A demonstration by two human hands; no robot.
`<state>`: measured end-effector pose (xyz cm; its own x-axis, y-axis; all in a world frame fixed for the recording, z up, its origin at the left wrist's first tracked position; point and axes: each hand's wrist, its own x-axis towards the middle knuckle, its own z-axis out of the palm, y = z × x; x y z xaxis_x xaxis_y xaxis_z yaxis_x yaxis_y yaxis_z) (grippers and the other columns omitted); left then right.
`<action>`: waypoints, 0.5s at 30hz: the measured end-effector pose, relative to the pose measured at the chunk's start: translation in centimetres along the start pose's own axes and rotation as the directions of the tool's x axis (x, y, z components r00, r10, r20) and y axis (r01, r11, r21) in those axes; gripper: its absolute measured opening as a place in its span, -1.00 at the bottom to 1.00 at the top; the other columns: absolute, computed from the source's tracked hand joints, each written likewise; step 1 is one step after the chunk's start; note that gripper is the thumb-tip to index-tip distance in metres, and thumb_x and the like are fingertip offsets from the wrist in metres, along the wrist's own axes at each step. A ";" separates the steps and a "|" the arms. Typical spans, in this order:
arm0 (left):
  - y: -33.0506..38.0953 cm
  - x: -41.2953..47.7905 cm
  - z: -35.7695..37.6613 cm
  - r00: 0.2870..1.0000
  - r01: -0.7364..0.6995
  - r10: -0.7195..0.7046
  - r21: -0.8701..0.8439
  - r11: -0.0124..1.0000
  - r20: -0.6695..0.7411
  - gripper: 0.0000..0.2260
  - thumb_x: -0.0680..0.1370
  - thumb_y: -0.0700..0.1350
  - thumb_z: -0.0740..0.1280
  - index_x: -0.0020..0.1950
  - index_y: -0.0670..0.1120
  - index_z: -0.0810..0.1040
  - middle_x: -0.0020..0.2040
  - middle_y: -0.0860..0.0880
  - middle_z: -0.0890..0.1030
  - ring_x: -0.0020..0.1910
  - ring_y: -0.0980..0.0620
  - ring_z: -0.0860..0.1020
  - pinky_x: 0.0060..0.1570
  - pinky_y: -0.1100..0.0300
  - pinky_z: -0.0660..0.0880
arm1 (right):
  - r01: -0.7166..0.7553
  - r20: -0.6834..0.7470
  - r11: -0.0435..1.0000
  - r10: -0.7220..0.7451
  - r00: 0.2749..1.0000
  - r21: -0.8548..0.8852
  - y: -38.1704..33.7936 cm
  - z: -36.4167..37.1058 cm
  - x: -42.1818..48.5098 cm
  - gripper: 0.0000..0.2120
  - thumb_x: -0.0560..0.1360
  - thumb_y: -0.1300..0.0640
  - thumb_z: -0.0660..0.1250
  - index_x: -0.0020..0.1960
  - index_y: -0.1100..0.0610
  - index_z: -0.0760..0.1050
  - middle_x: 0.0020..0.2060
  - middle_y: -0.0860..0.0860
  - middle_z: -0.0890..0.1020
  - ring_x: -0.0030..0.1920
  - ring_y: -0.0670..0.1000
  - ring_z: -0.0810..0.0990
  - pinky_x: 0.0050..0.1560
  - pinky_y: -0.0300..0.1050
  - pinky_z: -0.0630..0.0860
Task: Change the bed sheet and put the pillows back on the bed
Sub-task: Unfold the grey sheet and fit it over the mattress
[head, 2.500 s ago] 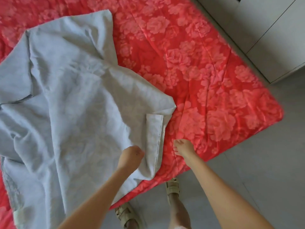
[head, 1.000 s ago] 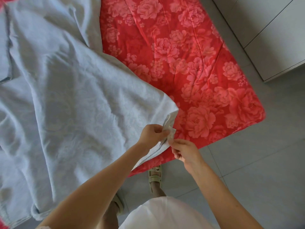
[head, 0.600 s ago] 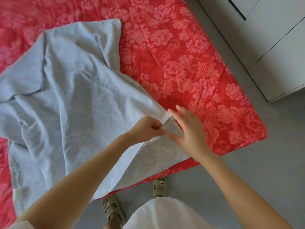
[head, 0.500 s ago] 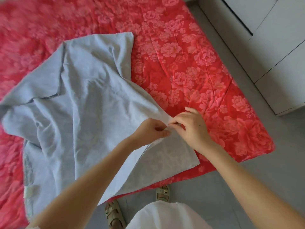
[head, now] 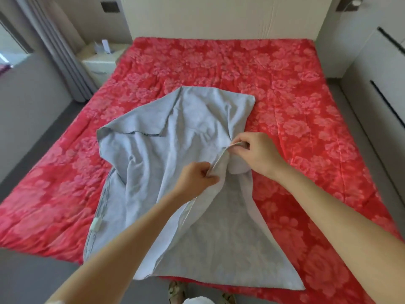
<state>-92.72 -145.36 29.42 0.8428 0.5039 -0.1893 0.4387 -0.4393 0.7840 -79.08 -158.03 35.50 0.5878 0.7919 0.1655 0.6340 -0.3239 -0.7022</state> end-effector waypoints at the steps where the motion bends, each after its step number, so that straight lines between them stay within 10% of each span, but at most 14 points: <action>1: -1.4 -0.1 -0.7 0.999 0.010 -0.008 0.037 0.999 -0.048 -0.65 0.43 -0.17 0.43 -0.42 -0.13 0.30 -0.50 0.06 0.26 -0.44 0.07 0.25 -0.40 0.19 0.19 | -0.029 -0.056 0.997 0.033 0.998 0.065 -1.3 -0.2 1.2 -0.88 0.49 0.15 0.40 -0.18 0.19 0.61 -0.49 -0.21 0.42 -0.44 -0.22 0.41 -0.34 -0.38 0.26; 6: -10.3 -1.0 -5.4 0.964 0.169 -0.131 0.153 0.974 -0.232 -0.57 0.47 -0.21 0.35 -0.47 -0.03 0.17 -0.53 0.02 0.22 -0.43 -0.04 0.24 -0.45 0.16 0.10 | -0.099 -0.337 0.945 0.207 0.918 0.311 -4.6 -2.5 6.8 -0.86 0.48 0.18 0.37 -0.23 0.20 0.54 -0.41 -0.01 0.42 -0.35 -0.11 0.36 -0.30 -0.20 0.32; 15: -26.4 -4.1 -16.0 0.852 0.509 -0.370 0.415 0.755 -0.371 -0.81 0.48 -0.29 0.24 -0.31 -0.15 0.52 -0.29 -0.15 0.59 -0.29 -0.17 0.52 -0.44 0.19 0.23 | -0.293 -0.581 0.855 0.508 0.636 0.427 -3.0 -3.0 12.8 -0.76 0.42 0.16 0.38 -0.40 0.12 0.43 -0.38 -0.06 0.38 -0.32 -0.07 0.35 -0.27 -0.15 0.34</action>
<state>-112.75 -123.88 18.97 0.4396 0.8676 -0.2324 0.8890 -0.3835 0.2502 -72.00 -148.51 41.82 0.9878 0.0388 0.1506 0.1554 -0.2881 -0.9449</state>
